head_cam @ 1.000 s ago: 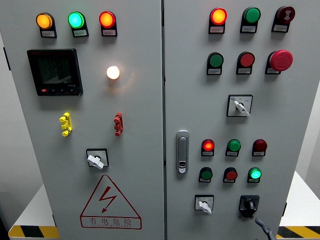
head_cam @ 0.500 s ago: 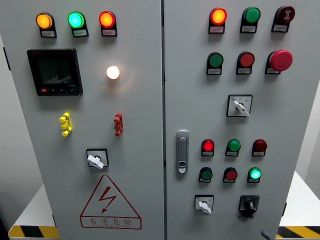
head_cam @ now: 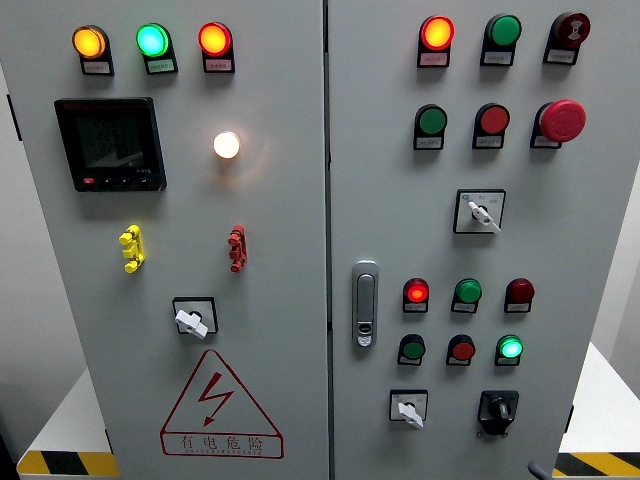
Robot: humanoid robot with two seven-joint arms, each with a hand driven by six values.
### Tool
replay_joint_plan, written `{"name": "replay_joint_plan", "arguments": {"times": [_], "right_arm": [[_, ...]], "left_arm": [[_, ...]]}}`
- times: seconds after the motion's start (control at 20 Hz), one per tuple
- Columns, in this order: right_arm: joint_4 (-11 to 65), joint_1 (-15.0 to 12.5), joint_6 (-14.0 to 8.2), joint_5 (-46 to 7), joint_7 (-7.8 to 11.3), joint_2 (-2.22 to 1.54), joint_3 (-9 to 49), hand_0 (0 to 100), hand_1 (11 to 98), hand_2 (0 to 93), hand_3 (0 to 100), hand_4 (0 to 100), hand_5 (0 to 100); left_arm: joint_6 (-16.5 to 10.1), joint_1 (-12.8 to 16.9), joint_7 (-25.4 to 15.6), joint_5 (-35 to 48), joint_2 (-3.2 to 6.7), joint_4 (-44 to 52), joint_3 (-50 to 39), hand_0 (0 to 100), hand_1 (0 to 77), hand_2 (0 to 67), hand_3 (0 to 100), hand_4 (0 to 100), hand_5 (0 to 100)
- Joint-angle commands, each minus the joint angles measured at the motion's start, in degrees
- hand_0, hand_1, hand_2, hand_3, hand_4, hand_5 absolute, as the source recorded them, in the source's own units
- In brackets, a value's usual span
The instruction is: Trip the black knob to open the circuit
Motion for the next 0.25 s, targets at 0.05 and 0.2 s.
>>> {"name": "replay_joint_plan", "arguments": {"times": [0.05, 0.2], "right_arm": [[0.17, -0.61, 0.00, -0.01, 0.04, 0.04, 0.01, 100, 43.9, 4.1, 18, 13, 31], [0.08, -0.61, 0.00, -0.01, 0.04, 0.04, 0.01, 100, 43.8, 4.2, 18, 13, 30]], "left_arm": [[0.00, 0.00, 0.00, 0.00, 0.04, 0.00, 0.00, 0, 0.0, 19.5, 26, 10, 9], [0.00, 0.00, 0.00, 0.00, -0.05, 0.00, 0.00, 0, 0.0, 19.5, 26, 10, 9]]}}
